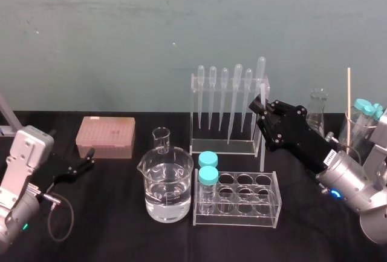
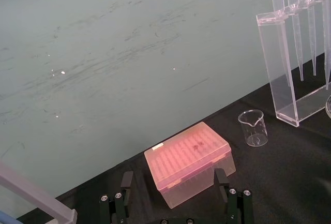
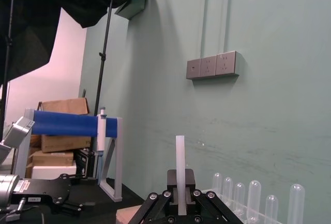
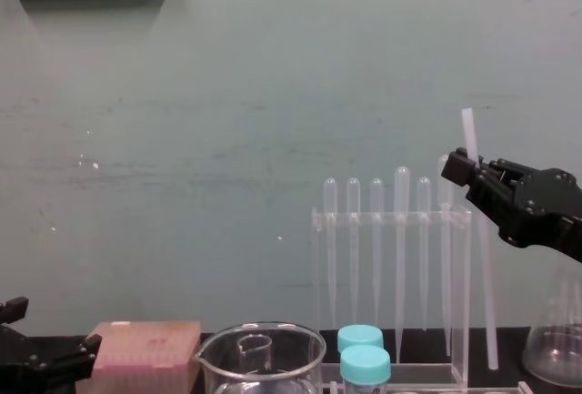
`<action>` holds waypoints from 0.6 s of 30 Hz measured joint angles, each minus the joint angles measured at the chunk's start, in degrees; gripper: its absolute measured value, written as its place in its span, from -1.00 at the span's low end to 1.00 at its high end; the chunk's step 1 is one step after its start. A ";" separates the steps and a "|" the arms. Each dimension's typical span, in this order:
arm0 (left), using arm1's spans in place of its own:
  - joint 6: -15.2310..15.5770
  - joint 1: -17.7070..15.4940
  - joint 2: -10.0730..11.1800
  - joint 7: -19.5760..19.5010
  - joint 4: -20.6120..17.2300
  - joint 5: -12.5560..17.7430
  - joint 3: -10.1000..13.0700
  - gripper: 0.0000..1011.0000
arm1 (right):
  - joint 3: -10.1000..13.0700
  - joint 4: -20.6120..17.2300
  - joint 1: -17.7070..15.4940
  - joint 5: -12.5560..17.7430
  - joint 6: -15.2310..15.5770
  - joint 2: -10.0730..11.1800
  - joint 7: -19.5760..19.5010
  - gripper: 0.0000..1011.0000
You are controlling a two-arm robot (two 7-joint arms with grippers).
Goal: Pick up the stirring rod with one hand, then place it down.
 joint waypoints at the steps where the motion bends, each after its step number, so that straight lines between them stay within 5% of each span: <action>1: 0.00 0.00 0.00 0.00 0.00 0.00 0.00 0.98 | 0.00 0.00 0.00 0.00 0.00 0.00 0.00 -0.86; 18: 0.00 0.00 0.00 0.00 0.00 0.00 0.00 0.98 | 0.00 0.00 0.00 0.00 0.00 0.00 0.00 -0.86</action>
